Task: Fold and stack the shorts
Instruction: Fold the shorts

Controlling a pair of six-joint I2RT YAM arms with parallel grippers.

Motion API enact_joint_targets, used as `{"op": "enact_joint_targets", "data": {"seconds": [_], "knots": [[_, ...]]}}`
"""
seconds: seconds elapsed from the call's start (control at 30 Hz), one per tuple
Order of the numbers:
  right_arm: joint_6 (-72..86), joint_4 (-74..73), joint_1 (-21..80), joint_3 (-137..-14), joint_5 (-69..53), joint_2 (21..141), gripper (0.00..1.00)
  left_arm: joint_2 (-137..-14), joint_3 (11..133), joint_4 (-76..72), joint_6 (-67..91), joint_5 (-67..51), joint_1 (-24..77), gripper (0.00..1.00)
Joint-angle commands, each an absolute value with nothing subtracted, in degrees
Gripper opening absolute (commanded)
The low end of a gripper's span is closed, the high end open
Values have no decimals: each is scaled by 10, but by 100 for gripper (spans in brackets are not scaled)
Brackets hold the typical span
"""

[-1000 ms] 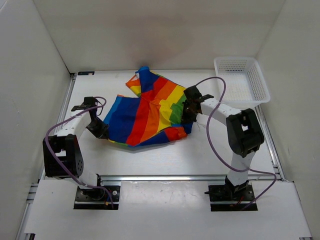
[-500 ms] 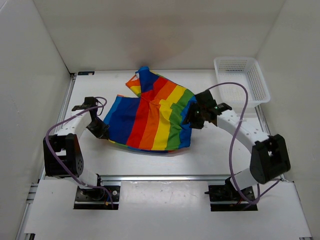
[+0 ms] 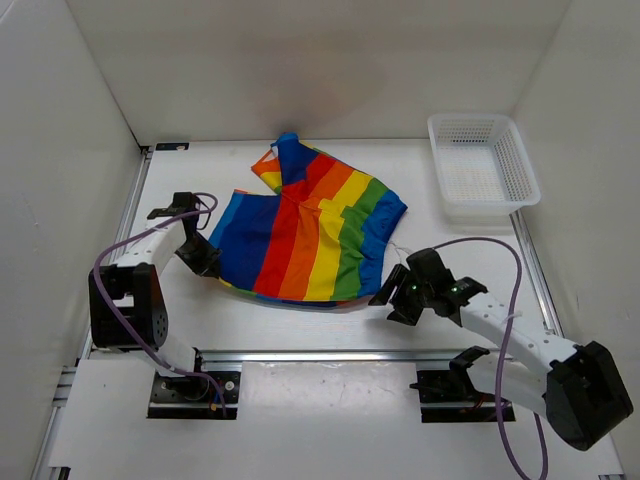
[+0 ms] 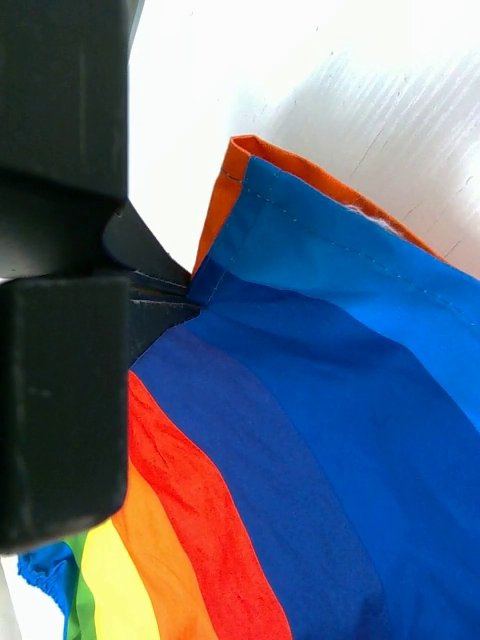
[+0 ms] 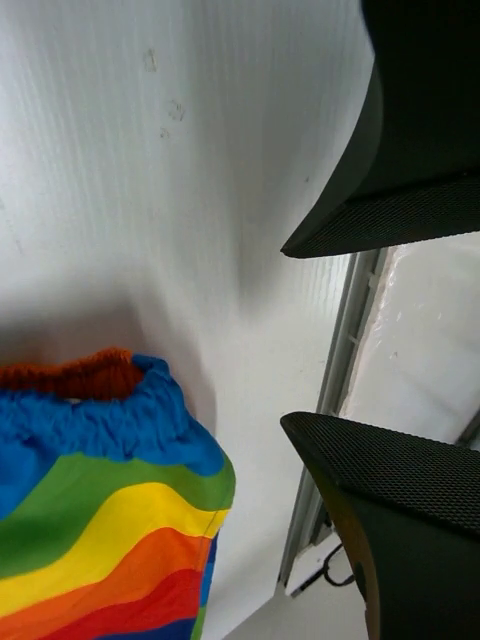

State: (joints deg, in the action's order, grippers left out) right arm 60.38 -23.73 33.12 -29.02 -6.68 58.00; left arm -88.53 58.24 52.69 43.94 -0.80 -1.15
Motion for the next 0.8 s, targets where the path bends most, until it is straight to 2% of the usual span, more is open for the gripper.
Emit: {"op": "enact_joint_targets", "data": {"seconds": [0.0,0.53,0.7,0.77], "knots": [[671,-107,345,-276,-88,598,69,-882,600,527,436,6,-4,10],[665,-12,364,-309,-16,765,61,-887,600,527,441,6,-4,10],[665,-12,364,-321,6,786,52,-887,600,527,441,6,-4,10],[665,-20,364,-328,24,786,44,-887,600,527,441,6,-4,10]]}}
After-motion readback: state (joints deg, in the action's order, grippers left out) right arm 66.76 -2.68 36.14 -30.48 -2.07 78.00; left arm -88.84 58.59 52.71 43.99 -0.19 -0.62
